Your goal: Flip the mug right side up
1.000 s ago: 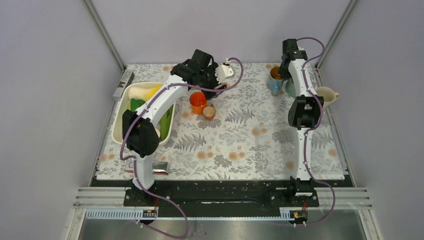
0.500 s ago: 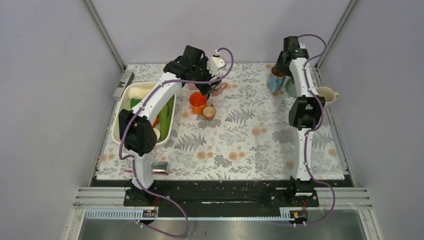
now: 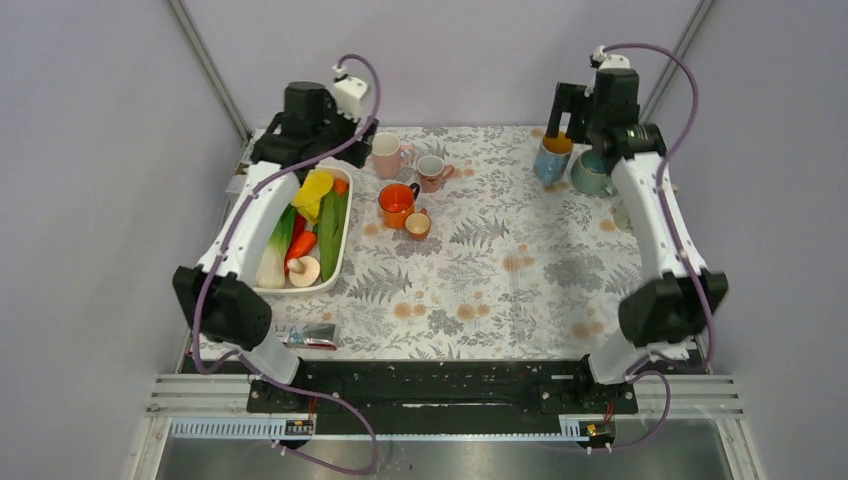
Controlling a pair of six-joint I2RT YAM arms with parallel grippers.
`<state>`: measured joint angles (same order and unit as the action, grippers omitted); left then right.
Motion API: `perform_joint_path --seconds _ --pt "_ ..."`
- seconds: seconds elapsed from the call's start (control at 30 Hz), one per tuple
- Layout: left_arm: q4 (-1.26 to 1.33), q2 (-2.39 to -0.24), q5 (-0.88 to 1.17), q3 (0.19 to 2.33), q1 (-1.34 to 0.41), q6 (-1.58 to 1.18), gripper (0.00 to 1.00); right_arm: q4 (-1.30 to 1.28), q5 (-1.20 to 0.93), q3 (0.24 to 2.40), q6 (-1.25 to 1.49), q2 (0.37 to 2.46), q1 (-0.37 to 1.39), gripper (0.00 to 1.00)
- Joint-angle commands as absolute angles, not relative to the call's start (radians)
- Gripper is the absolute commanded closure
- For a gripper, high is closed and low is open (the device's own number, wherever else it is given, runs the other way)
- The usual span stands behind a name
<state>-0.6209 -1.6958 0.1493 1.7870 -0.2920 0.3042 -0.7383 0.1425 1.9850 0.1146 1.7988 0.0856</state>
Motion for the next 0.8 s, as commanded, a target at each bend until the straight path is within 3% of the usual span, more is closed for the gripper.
perform_joint_path --seconds 0.0,0.03,0.07,0.17,0.27,0.37,0.47,0.77 --pt "-0.536 -1.510 0.153 1.582 -0.170 0.149 0.13 -0.177 0.005 1.380 0.098 1.384 0.103 0.01" --pt "-0.519 -1.470 0.163 1.494 -0.146 0.142 0.04 -0.021 0.015 1.217 0.121 1.278 0.103 0.01" --pt "-0.488 -1.419 0.156 1.416 -0.134 0.157 0.01 0.107 0.024 1.060 0.146 1.159 0.103 0.01" --pt "-0.297 -1.217 0.128 1.110 -0.130 0.208 0.01 0.414 -0.029 0.683 0.139 0.973 0.104 0.01" --pt "-0.160 -1.039 0.156 0.863 -0.130 0.177 0.01 0.533 -0.013 0.459 0.181 0.865 0.106 0.01" --pt "-0.065 -0.939 0.138 0.715 -0.132 0.098 0.01 0.470 0.109 0.343 0.204 0.776 0.106 0.01" --pt "0.017 -0.914 -0.008 0.632 -0.131 0.022 0.01 0.402 0.208 0.258 0.170 0.705 0.107 0.00" --pt "0.205 -0.790 -0.131 0.382 -0.129 0.012 0.01 0.361 0.205 0.154 0.091 0.623 0.105 0.00"
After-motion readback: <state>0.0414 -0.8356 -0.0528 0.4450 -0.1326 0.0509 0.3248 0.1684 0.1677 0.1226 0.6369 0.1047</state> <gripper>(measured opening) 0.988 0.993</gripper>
